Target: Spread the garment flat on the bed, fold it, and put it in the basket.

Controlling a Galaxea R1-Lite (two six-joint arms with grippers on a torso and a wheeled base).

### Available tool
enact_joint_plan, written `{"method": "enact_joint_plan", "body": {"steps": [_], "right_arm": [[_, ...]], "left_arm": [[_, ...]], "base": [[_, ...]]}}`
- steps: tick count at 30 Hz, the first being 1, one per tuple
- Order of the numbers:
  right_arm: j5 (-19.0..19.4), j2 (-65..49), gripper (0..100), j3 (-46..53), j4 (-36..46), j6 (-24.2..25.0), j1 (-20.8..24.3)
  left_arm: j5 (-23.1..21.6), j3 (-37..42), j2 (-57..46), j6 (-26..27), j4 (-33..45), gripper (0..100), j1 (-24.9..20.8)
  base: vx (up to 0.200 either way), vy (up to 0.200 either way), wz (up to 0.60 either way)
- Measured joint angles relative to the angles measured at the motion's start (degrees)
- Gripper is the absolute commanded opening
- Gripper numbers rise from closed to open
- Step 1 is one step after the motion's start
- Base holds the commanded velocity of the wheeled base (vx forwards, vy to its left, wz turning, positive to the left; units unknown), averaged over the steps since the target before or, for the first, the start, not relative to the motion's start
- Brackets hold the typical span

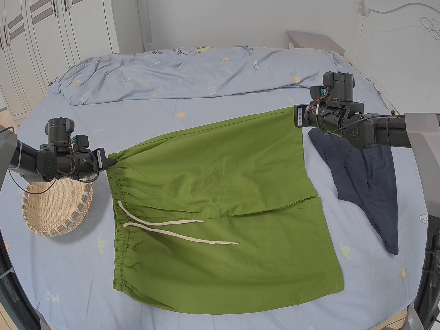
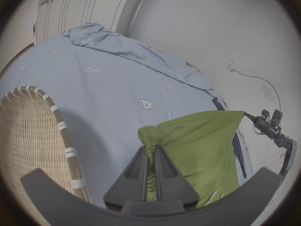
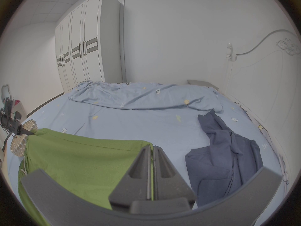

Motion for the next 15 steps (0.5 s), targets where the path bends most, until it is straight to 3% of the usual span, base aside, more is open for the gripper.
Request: {"method": "enact_joint_plan", "body": {"steps": [10,11,12,13,15], "right_arm": [[0.0,2.4,0,0.0,-0.8,0.0,-0.1],[0.0,2.6,0,0.0,-1.4,0.0,-0.2],[0.0,2.8,0,0.0,-2.1,0.0,-0.2],[-0.1,3.1,100,0.0,-2.7,-0.1,-0.2],[-0.2,3.6,100,0.0,-3.2,-0.1,-0.3]], "left_arm": [[0.0,-0.9,1.0,0.3,0.0,0,-0.2],[0.0,-1.1,1.1,0.3,0.1,100,-0.3],[0.0,-1.3,1.2,0.3,0.1,100,-0.4],[0.0,-1.7,1.3,0.3,0.1,100,-0.5],[0.1,-2.3,1.5,0.3,0.0,100,-0.6]], "base": [[0.000,0.000,0.00],[0.000,0.000,0.00],[0.000,0.000,0.00],[0.000,0.000,0.00],[0.000,0.000,0.00]]}}
